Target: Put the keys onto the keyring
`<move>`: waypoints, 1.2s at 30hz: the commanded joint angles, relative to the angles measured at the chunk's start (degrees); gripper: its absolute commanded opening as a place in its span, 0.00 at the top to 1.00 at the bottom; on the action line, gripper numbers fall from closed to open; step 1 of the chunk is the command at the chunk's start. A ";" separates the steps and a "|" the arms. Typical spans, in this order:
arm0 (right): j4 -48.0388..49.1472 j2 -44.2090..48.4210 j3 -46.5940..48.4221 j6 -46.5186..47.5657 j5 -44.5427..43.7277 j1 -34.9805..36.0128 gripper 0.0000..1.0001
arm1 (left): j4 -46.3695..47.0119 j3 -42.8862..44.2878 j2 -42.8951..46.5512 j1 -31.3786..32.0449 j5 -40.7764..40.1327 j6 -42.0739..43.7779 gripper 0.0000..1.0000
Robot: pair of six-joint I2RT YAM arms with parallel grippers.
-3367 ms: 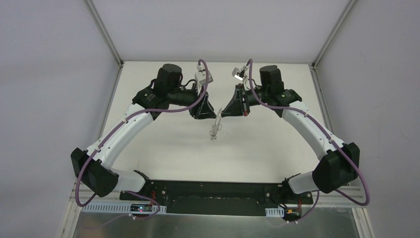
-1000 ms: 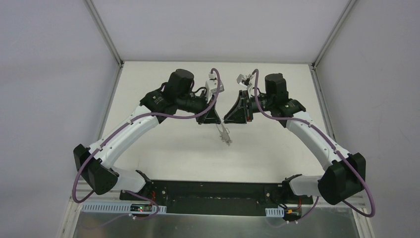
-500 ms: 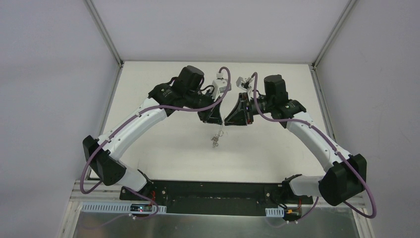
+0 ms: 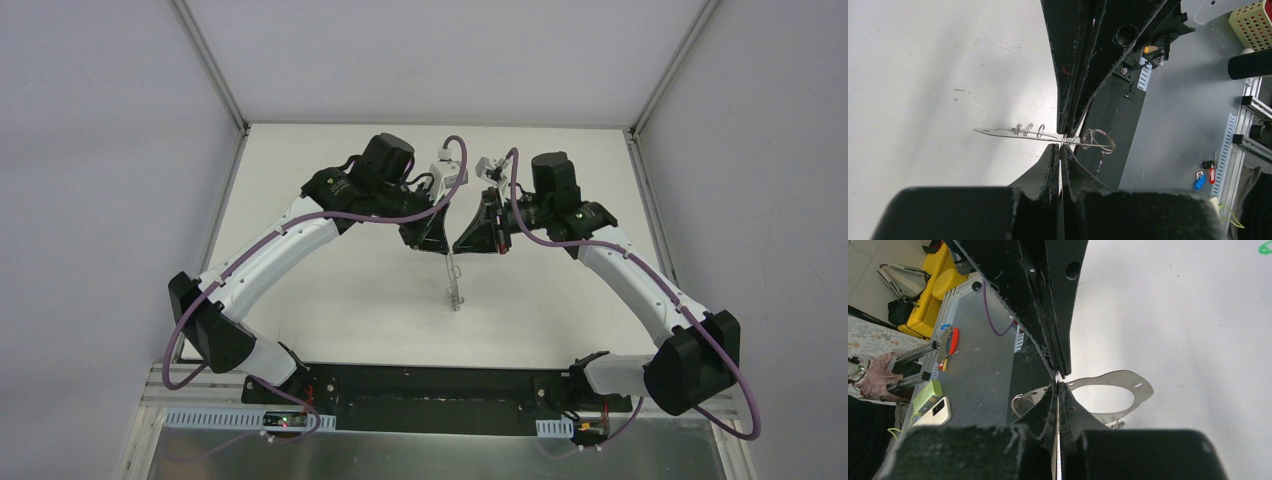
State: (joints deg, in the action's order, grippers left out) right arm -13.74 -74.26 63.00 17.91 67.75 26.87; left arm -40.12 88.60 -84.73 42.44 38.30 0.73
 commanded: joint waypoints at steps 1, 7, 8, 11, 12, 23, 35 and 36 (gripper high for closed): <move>6.08 0.89 1.11 -5.21 2.70 0.36 1.00 | 1.92 1.60 1.50 0.43 -0.32 -0.56 1.00; 12.39 0.29 0.89 -13.24 3.24 -0.61 1.00 | 5.04 -1.87 6.95 0.20 0.48 1.88 0.99; 13.26 0.17 0.85 -14.28 3.45 -0.68 1.00 | 5.96 -2.62 7.96 0.13 0.60 2.30 0.94; 18.06 -0.05 0.22 -18.43 4.24 -0.98 1.00 | 8.26 -4.77 11.12 -0.41 0.59 3.59 0.81; 19.64 -0.10 0.01 -20.55 4.50 -1.05 1.00 | 9.47 -5.69 12.22 -0.96 0.64 3.65 0.78; 55.87 0.21 -8.73 -52.67 3.13 -4.50 1.00 | 23.89 -12.31 15.03 -7.54 8.03 -8.43 0.63; 68.33 -0.04 -12.62 -61.38 1.42 -5.48 1.00 | 30.96 -12.76 11.57 -7.54 7.86 -15.35 0.62; 68.96 -0.06 -12.72 -61.82 1.42 -5.47 1.00 | 31.35 -12.94 11.50 -7.54 7.93 -15.85 0.63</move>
State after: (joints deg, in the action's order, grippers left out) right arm 46.92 -74.65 50.24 -40.05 69.58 21.71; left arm -13.76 75.68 -73.12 35.03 44.62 -11.70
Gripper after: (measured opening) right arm 0.005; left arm 0.382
